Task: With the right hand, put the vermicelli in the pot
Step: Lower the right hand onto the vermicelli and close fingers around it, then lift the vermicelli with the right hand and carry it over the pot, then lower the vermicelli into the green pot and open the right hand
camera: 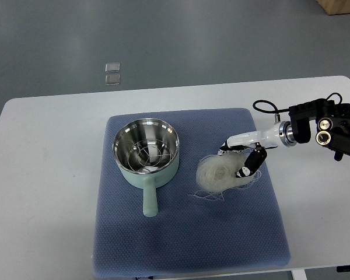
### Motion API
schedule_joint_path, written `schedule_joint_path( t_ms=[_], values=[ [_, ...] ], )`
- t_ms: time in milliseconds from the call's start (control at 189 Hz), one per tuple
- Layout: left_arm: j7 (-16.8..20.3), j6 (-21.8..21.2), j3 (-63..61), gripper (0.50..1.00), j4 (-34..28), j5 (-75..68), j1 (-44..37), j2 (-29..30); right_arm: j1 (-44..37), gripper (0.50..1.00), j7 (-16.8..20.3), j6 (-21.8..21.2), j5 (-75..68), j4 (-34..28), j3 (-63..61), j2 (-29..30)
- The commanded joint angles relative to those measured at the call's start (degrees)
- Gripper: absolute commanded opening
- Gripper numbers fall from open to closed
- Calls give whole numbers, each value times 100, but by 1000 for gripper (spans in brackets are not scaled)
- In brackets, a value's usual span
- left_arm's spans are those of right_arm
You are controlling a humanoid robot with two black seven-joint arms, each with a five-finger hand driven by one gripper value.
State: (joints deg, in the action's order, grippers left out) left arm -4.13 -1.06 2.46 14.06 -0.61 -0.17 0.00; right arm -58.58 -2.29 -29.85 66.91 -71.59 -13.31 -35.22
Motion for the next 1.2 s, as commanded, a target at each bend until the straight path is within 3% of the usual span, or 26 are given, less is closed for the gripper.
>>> schedule_joint_path(
  t_ms=[0, 207, 334, 451, 891, 1193],
  values=[
    [0, 0, 0, 1000, 0, -1, -1, 0, -365, 500, -8, -56, -186, -162, -58, -293],
    [0, 0, -9, 1000, 44, -9, -1, 0, -1533, 500, 1, -250, -775, -417, -49, -715],
    [0, 0, -9, 1000, 44, -9, -1, 0, -2289, 500, 1, -320, -1171, -417, 48, -689],
    [0, 0, -9, 1000, 44, -9, -1, 0, -2509, 500, 1, -302, -1233, -382, 136, -574],
    [0, 0, 0, 1000, 53, -18, -1, 0, -2430, 500, 36, 119, -1127, 1121, 681, 1746],
    [0, 9, 0, 1000, 53, -18, -1, 0, -1965, 500, 45, 374, -732, 1745, 777, 2599]
  ],
)
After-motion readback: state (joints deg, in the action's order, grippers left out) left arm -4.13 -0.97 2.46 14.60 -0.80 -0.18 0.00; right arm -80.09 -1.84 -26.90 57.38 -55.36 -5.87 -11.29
